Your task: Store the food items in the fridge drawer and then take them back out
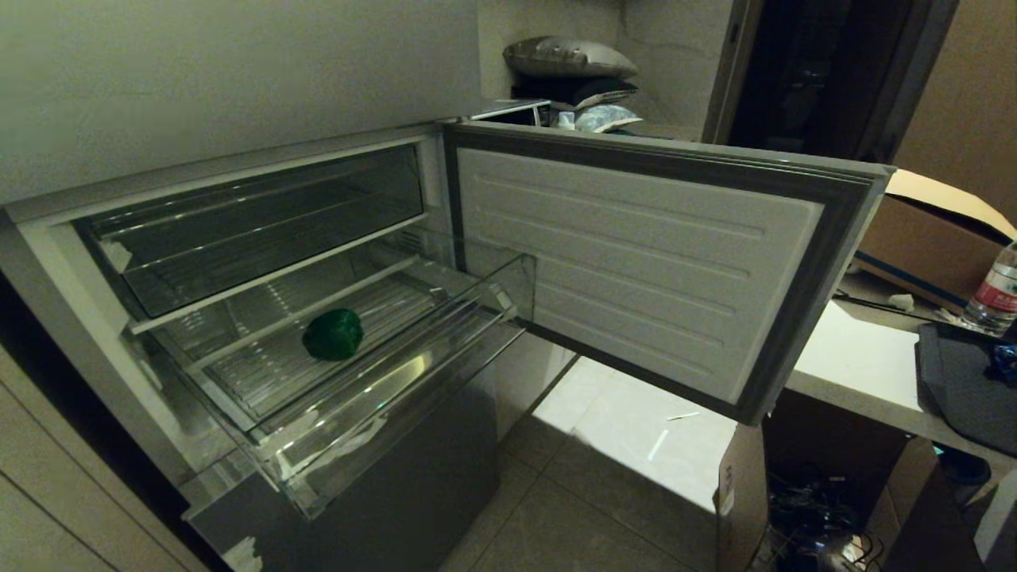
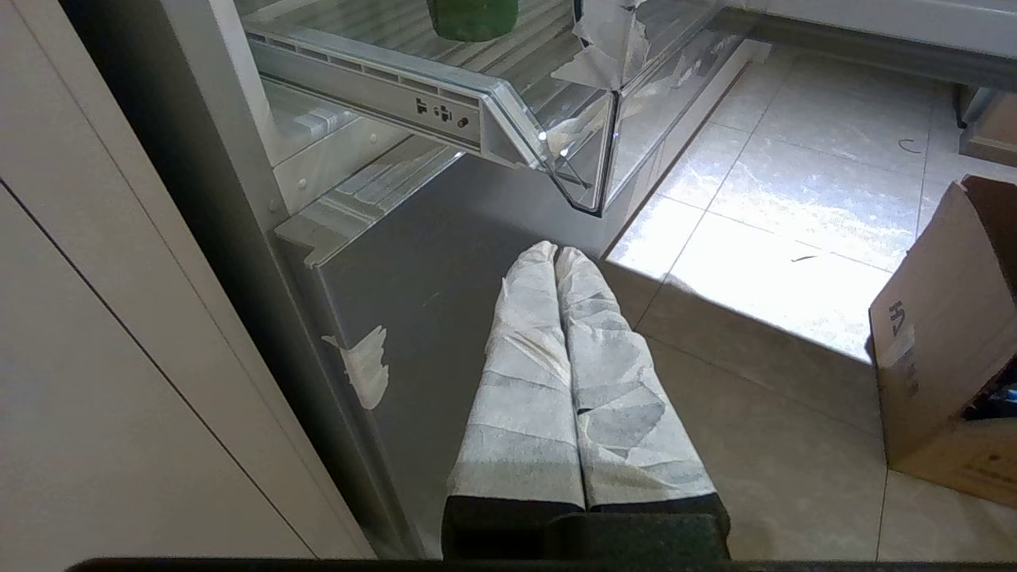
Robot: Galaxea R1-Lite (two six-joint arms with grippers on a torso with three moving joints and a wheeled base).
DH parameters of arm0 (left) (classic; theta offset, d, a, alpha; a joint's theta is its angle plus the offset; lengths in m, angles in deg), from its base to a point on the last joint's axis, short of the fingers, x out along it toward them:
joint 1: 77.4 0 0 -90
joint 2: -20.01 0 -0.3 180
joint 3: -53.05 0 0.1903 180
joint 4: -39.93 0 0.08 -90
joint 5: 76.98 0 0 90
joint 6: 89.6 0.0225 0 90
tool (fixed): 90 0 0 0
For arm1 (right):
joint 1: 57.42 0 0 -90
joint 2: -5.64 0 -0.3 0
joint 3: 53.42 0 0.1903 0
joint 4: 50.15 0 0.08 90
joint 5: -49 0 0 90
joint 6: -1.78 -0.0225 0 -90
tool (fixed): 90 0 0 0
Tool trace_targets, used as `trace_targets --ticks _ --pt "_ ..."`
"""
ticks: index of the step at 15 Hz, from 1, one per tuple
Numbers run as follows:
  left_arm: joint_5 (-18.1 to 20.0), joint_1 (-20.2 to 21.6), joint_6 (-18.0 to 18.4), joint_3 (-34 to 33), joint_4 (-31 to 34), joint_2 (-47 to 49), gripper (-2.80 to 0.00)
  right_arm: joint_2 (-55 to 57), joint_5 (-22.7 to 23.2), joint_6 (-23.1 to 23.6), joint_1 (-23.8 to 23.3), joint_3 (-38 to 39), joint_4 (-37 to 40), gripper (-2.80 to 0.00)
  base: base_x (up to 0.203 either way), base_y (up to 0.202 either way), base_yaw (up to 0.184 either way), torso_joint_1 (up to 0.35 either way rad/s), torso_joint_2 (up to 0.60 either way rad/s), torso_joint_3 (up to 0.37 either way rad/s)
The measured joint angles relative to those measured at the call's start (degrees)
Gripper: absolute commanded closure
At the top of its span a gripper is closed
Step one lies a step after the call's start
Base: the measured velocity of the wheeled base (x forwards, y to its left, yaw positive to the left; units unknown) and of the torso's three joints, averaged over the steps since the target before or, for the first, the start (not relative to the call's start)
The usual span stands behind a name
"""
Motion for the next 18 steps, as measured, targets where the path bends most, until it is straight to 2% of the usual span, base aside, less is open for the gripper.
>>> trace_targets --ticks 2,5,9,10,11,18 --pt "0.0 0.0 0.0 0.0 0.0 0.0 0.00 11.2 0.3 -1.6 -4.2 -4.0 -3.3 0.00 0.000 0.000 0.000 0.000 0.00 0.000" --pt "0.0 0.0 0.0 0.0 0.0 0.0 0.00 28.1 2.2 -2.2 -11.5 -7.9 -12.0 0.00 0.000 0.000 0.000 0.000 0.00 0.000" --pt "0.0 0.0 0.0 0.0 0.0 0.0 0.00 49.6 3.4 -2.5 -18.5 -12.4 -24.1 0.00 0.000 0.000 0.000 0.000 0.00 0.000" --pt "0.0 0.0 0.0 0.0 0.0 0.0 0.00 54.3 3.5 -2.5 -20.6 -13.7 -26.6 -1.27 0.000 0.000 0.000 0.000 0.00 0.000" --pt "0.0 0.0 0.0 0.0 0.0 0.0 0.00 58.4 3.5 -2.4 -22.8 -15.2 -28.4 -2.80 0.000 0.000 0.000 0.000 0.00 0.000" --pt "0.0 0.0 0.0 0.0 0.0 0.0 0.00 72.7 1.3 -1.5 -33.4 -23.6 -30.1 -2.80 0.000 0.000 0.000 0.000 0.00 0.000"
